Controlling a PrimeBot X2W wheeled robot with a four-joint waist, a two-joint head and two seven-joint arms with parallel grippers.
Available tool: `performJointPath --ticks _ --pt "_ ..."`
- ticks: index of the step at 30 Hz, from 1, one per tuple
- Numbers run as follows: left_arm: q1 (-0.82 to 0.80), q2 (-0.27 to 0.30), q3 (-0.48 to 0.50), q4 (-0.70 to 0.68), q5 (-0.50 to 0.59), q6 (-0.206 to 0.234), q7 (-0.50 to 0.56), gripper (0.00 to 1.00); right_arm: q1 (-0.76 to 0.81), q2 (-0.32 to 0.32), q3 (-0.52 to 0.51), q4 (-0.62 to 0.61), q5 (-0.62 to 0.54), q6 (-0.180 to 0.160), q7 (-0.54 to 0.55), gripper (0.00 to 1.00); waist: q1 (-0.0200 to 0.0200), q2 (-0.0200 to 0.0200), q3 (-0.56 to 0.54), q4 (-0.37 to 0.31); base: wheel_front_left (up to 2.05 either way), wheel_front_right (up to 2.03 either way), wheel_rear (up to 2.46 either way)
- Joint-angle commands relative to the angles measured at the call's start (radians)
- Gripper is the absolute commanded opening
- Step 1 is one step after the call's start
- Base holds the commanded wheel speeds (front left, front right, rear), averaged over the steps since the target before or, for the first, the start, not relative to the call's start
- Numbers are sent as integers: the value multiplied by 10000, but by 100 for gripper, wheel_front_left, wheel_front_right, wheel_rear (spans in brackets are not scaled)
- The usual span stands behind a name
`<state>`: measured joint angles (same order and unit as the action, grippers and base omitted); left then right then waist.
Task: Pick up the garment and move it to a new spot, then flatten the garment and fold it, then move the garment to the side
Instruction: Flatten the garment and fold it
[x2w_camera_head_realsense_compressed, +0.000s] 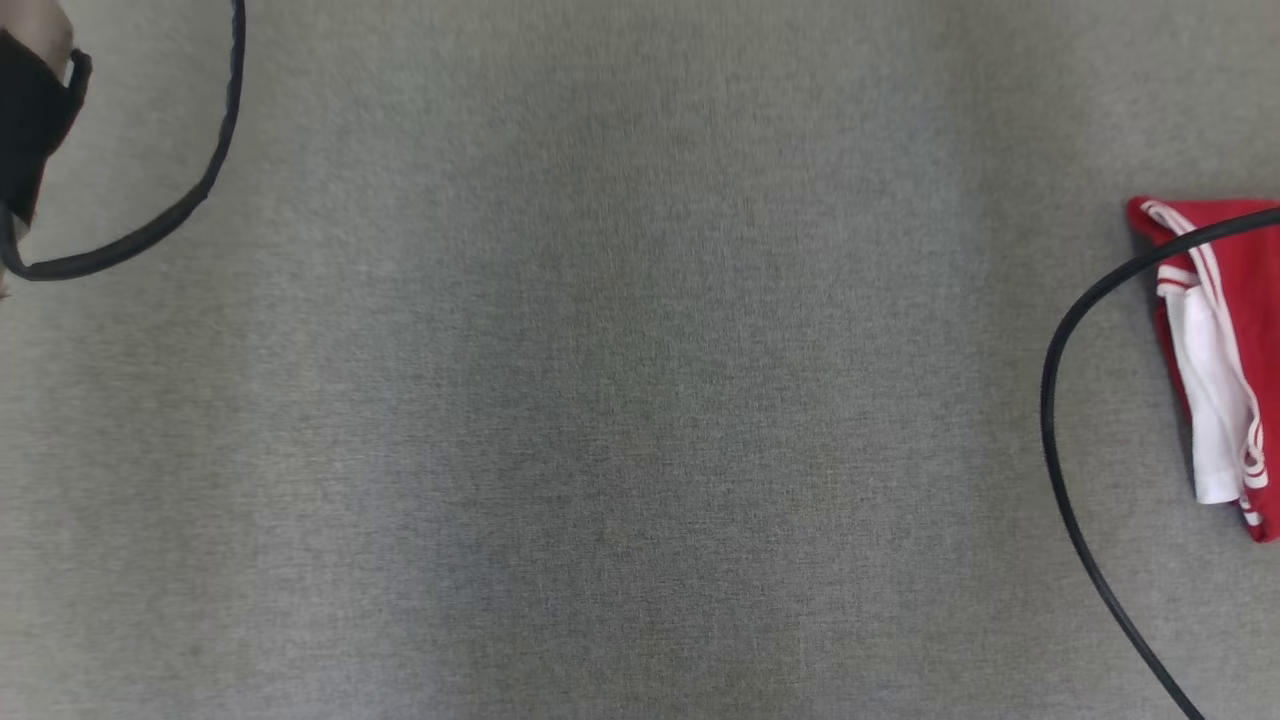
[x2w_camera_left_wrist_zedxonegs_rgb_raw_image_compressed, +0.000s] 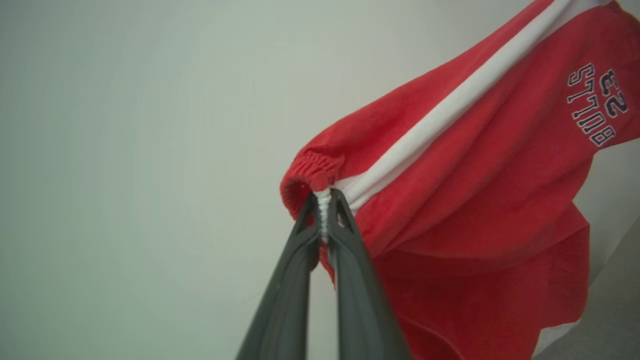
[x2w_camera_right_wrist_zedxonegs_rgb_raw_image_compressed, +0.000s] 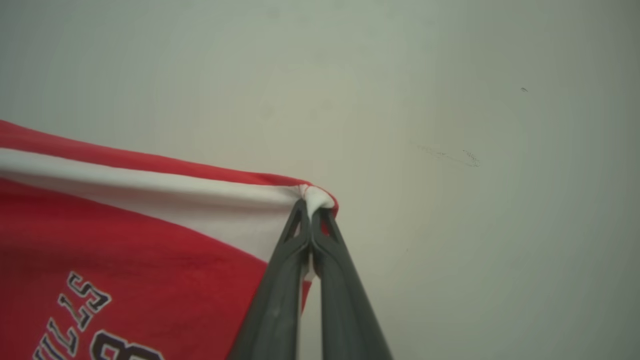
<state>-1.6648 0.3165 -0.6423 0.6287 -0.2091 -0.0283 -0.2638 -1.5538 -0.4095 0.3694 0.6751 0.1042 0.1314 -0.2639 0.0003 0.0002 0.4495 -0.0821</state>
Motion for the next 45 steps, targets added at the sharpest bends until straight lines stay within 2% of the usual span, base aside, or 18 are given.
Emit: performJointPath --ticks 1,6,10,14,19,24,28,38,45 --pt "311 90 172 -202 -2 -112 1 0 0 219 -205 -55 -201 -16 5 0 -3 -2 720 -174 0 0 0" --pt "1310 77 389 -592 -240 -578 -1 0 838 403 152 -495 -81 -16 5 0 -3 -2 993 -345 0 0 0" --pt "2738 -15 590 -802 -671 -920 -2 0 2420 218 644 -1305 606 -16 3 0 -3 -2 1135 -462 0 0 0" --pt "4458 -277 1087 -1075 -1441 -1000 -3 0 4236 -121 806 -1858 1259 -16 5 0 -3 -2 1050 -495 0 0 0" --pt "6652 -461 1015 -1291 -2581 -1009 -3 0 6477 -289 708 -2281 1932 -16 3 0 -3 -2 536 -488 0 0 0" --pt "8882 -446 526 -765 -4062 -1011 18 0 8496 -108 677 -2387 2274 -16 3 0 -3 -2 -399 -465 0 0 0" --pt "10169 -471 457 -458 -4828 -1013 53 0 9716 1 770 -2350 2438 -16 3 0 -3 -2 -1105 -463 0 0 0" --pt "12625 -819 1349 -189 -5123 -1006 50 0 12018 134 601 -2318 2548 -44 2 0 -3 -2 -2712 -674 0 0 0" --pt "14010 -979 1758 -386 -4451 -981 28 0 13270 285 516 -2347 2418 -53 -1 0 -3 -2 -3805 -829 0 0 0"
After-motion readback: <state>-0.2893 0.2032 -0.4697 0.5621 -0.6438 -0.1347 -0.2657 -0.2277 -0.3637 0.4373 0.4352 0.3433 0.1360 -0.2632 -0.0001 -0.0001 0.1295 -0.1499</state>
